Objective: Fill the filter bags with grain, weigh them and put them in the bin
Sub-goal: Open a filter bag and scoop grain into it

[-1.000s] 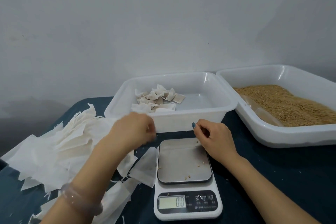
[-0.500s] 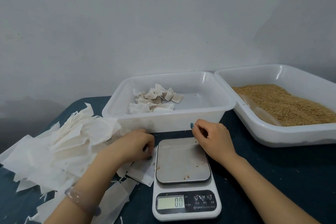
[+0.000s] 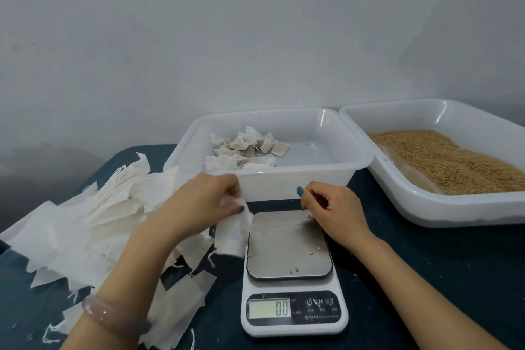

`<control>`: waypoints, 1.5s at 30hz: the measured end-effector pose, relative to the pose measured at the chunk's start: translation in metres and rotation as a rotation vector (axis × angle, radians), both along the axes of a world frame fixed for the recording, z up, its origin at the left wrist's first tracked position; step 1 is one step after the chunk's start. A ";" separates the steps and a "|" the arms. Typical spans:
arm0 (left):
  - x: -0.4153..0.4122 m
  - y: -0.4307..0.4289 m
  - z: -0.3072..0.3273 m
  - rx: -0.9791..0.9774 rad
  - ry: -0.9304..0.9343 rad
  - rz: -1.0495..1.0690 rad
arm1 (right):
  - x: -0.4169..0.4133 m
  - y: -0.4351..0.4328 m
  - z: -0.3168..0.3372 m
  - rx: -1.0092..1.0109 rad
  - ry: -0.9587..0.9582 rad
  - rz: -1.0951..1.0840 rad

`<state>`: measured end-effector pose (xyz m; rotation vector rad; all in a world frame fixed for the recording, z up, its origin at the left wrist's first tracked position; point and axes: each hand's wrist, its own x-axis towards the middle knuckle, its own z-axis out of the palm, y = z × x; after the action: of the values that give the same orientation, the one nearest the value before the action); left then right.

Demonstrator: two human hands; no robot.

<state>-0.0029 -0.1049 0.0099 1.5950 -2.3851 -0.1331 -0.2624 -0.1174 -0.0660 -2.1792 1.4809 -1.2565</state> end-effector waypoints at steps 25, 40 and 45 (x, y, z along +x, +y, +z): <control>-0.062 0.011 -0.034 -0.067 0.949 0.194 | -0.001 -0.002 0.014 0.421 -0.581 0.331; -0.053 0.013 -0.030 0.173 0.864 -0.265 | 0.003 0.004 0.026 0.251 -0.599 0.303; -0.054 0.009 -0.034 0.176 0.979 -0.207 | 0.004 0.006 0.030 0.145 -0.564 0.229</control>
<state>-0.0571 -0.0964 -0.0243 0.9612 -1.7452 -0.9407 -0.2583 -0.1116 -0.0364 -1.6509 1.0269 -1.4644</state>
